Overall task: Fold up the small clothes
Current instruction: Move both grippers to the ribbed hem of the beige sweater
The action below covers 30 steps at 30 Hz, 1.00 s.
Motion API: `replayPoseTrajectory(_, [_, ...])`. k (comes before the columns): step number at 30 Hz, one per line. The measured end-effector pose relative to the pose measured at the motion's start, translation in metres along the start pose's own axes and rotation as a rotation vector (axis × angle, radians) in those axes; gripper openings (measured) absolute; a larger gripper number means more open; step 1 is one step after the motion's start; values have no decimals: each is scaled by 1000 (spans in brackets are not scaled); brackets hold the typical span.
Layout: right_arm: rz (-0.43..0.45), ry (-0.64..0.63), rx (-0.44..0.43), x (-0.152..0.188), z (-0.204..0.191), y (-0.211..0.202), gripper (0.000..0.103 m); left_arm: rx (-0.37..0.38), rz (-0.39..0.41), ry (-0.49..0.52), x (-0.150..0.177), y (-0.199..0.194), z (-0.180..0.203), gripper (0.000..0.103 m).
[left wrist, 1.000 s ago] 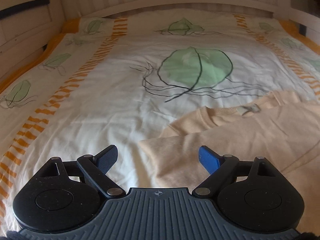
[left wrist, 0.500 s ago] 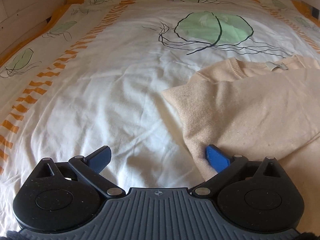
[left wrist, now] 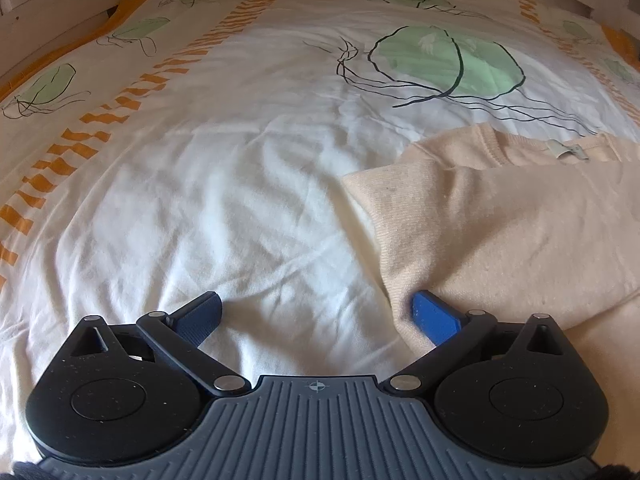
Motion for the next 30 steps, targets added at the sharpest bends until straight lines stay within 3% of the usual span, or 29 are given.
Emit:
replayPoseTrajectory(4, [-6, 80, 20, 8, 19, 5, 86, 13, 39, -35, -8, -17, -2, 102])
replayPoseTrajectory(10, [21, 64, 4, 16, 20, 1, 87, -8, 116, -22, -41, -24, 9, 102])
replayPoseTrajectory(16, [21, 62, -2, 16, 20, 1, 88, -101, 50, 29, -47, 22, 12, 103])
replayPoseTrajectory(21, [18, 53, -9, 16, 20, -1, 88, -71, 21, -34, -45, 36, 3, 103])
replayPoseTrajectory(30, [11, 65, -61, 25, 23, -45, 88, 14, 89, -90, -38, -36, 2, 102])
Point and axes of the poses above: each gripper's, at about its wrist camera, not at the fingertips, and y roughly the way its jaws point, z to its right, x to its underside, the point moved 7 cm from there along y, roughly the way its jaws point, and after that the axes turned 1 degree about z, right-handed, at the moved point
